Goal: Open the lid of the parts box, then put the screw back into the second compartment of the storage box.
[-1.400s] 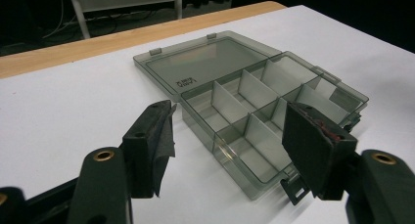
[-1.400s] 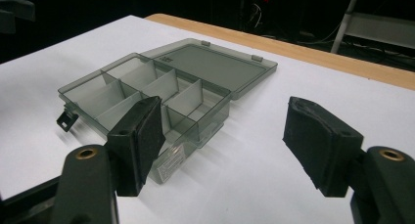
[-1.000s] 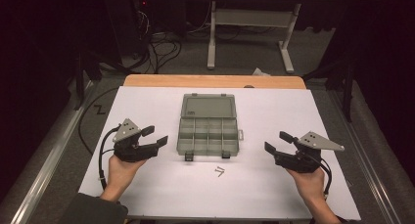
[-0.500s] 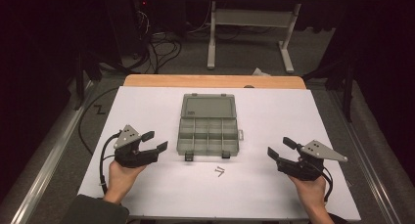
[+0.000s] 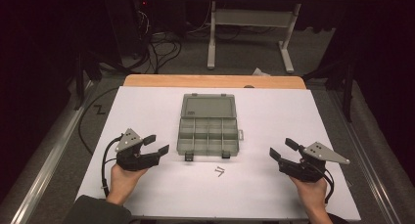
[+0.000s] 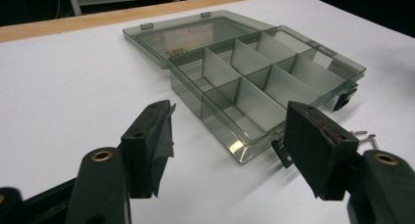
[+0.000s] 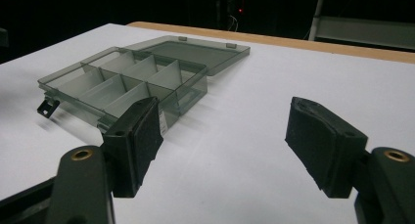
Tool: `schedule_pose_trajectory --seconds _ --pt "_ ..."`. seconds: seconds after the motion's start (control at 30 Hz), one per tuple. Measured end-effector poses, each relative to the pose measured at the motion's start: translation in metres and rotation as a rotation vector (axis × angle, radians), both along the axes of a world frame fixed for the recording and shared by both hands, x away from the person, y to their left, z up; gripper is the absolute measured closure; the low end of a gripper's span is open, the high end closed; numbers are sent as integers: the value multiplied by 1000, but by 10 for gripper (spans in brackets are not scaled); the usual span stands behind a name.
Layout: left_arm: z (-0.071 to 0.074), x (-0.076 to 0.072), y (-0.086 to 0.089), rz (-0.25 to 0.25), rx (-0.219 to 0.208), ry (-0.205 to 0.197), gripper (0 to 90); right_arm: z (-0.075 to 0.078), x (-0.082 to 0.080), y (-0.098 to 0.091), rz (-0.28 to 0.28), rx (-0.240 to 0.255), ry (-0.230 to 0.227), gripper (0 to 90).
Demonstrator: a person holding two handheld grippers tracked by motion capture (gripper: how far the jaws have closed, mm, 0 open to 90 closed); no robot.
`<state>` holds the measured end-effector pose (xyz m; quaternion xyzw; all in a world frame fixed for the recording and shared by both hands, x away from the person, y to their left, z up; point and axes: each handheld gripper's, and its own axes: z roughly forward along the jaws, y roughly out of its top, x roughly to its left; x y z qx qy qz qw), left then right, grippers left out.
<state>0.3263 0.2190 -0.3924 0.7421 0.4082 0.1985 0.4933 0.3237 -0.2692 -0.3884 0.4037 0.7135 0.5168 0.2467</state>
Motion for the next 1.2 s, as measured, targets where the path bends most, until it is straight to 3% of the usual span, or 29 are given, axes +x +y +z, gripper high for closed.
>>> schedule_pose_trajectory --seconds 0.63,1.0,1.2 --pt "4 5 -1 27 6 22 332 -2 1 0 16 -7 7 325" --pt "15 9 -12 -28 6 3 333 -3 0 0 23 -4 6 326" --pt "20 11 -15 -42 -15 2 332 -3 0 0 21 -9 5 328"
